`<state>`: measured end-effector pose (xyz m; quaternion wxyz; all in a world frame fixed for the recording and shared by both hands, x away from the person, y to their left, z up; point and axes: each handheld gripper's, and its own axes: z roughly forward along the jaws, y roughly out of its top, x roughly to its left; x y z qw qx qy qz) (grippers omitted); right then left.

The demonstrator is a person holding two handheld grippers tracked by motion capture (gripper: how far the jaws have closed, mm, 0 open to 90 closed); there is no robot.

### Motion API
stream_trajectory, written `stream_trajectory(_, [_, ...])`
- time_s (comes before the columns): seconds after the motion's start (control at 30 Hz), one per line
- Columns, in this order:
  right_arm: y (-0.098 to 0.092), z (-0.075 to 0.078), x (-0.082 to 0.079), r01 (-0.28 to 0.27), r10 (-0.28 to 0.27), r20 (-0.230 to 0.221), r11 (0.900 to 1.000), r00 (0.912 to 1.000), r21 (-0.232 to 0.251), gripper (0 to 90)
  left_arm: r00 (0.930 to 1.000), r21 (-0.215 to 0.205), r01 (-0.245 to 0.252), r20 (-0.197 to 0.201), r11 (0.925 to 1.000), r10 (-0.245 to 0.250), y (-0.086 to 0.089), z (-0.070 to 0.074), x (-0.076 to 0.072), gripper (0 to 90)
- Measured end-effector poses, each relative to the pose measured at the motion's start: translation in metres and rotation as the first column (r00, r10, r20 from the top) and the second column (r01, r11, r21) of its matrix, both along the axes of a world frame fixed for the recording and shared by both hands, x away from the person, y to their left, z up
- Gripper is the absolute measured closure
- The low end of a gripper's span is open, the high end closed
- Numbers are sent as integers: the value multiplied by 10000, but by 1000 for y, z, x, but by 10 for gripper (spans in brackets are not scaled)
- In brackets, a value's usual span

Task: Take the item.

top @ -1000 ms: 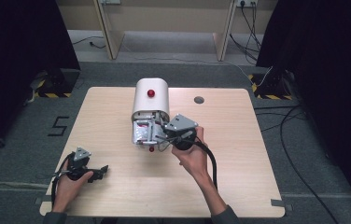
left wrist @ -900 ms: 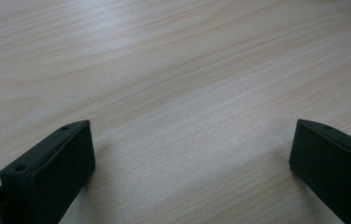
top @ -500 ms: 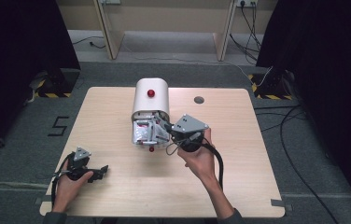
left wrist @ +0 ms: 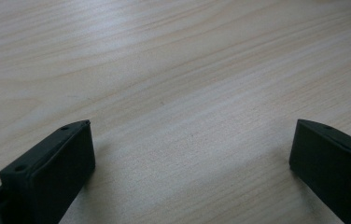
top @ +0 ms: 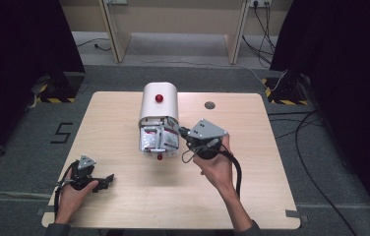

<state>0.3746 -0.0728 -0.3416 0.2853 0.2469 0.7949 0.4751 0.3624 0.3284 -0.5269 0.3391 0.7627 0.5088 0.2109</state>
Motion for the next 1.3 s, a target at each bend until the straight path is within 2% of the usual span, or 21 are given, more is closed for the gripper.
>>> stream_trajectory(0.53, [-40,-8,0,696,-696,14,9975,9976,142,888,10000,33,17,-17,10000,-17,0,0,0,0])
stream_trajectory(0.67, [-50,-17,-1,913,-913,13,9956,9958,206,888,10000,32,15,-16,10000,-15,0,0,0,0])
stream_trajectory(0.77, [-60,-27,-1,1096,-1091,-148,9934,9939,328,888,10000,62,28,-28,10000,-28,0,0,0,0])
stream_trajectory(1.03, [-73,-50,-5,1368,-1352,-275,9885,9904,640,888,10000,29,20,-19,10000,-20,0,0,0,0])
stream_trajectory(1.3, [-80,-62,1,1669,-1655,-439,9855,9852,311,888,10000,26,17,-17,10000,-17,0,0,0,0])
